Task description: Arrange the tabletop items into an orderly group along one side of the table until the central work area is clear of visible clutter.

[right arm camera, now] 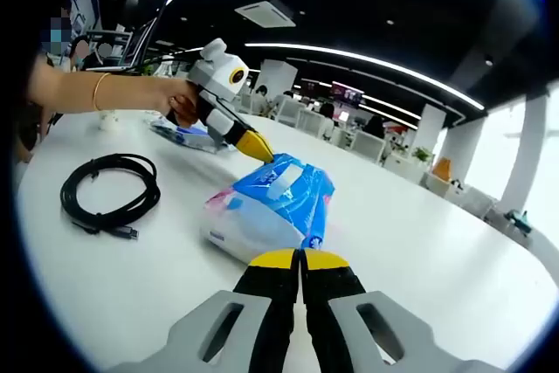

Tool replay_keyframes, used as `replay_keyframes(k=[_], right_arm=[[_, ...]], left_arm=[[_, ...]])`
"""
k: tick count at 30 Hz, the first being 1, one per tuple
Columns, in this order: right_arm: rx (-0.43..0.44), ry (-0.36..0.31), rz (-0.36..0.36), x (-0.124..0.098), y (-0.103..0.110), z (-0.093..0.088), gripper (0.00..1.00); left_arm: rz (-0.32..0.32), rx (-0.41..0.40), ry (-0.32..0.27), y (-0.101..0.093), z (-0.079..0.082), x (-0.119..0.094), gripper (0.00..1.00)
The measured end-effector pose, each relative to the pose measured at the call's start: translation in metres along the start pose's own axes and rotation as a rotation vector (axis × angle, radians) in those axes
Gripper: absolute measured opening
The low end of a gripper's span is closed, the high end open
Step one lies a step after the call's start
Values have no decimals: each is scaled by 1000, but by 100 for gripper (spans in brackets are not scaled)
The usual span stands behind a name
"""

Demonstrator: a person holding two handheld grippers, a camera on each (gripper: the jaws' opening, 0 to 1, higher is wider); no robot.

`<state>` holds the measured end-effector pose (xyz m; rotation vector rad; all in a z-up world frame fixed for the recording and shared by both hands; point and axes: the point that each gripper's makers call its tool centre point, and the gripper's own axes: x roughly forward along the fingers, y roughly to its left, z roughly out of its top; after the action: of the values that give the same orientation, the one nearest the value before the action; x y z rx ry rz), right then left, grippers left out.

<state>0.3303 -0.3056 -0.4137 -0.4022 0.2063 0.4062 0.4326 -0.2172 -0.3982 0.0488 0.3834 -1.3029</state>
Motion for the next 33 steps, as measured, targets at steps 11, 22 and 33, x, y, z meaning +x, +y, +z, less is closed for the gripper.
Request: replay_keyframes(k=[11,22,33], right_arm=[[14,17,-57,2,-19,-10,0],[41,20,-86,5,-29,-11,0],[31,25,-111,0,-43,-7,0]], left_arm=[[-11,1,-29,-20,0,-7,0],[-37,5,-45,-34,3,-13,0],[-51,-15,-68,-54,2,-17,0]])
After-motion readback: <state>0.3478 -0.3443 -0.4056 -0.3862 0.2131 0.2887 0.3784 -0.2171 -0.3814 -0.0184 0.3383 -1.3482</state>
